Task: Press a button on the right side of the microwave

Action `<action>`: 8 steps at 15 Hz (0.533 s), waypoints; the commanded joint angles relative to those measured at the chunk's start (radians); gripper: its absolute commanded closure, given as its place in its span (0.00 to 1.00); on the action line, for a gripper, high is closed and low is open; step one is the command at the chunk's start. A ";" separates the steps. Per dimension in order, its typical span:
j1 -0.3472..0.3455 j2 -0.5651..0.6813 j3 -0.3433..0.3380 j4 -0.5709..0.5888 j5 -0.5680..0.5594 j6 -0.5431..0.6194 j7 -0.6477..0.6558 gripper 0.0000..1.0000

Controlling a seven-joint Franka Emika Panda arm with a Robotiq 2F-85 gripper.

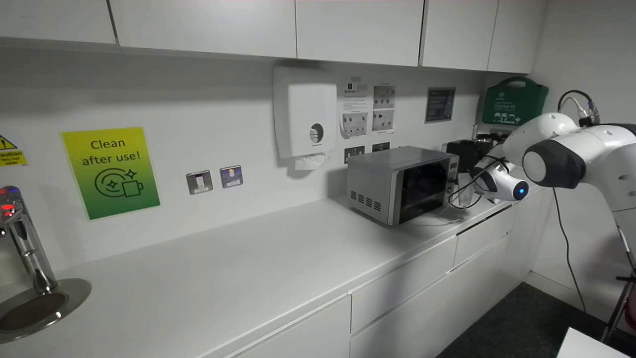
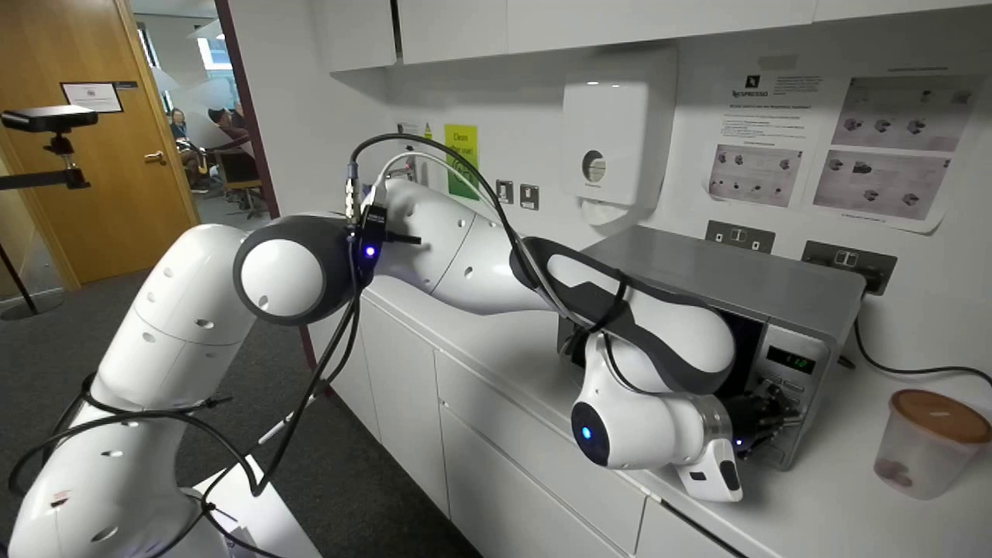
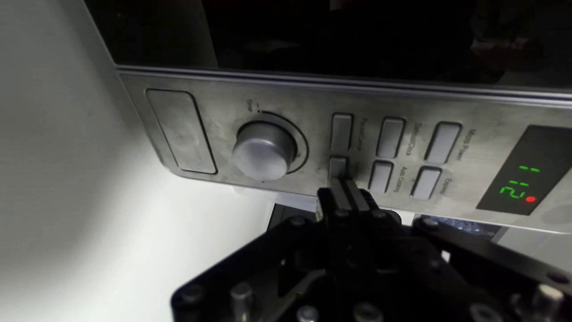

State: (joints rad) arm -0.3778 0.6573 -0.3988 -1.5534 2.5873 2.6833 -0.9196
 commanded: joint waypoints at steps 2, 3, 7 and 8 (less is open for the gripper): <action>0.018 -0.085 0.004 -0.110 -0.003 -0.115 -0.056 1.00; 0.018 -0.098 0.004 -0.128 -0.006 -0.135 -0.060 1.00; 0.039 -0.132 -0.024 -0.177 -0.026 -0.202 -0.034 1.00; 0.040 -0.142 -0.026 -0.189 -0.025 -0.213 -0.036 1.00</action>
State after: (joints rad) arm -0.3617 0.5982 -0.4111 -1.6601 2.5753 2.5466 -0.9409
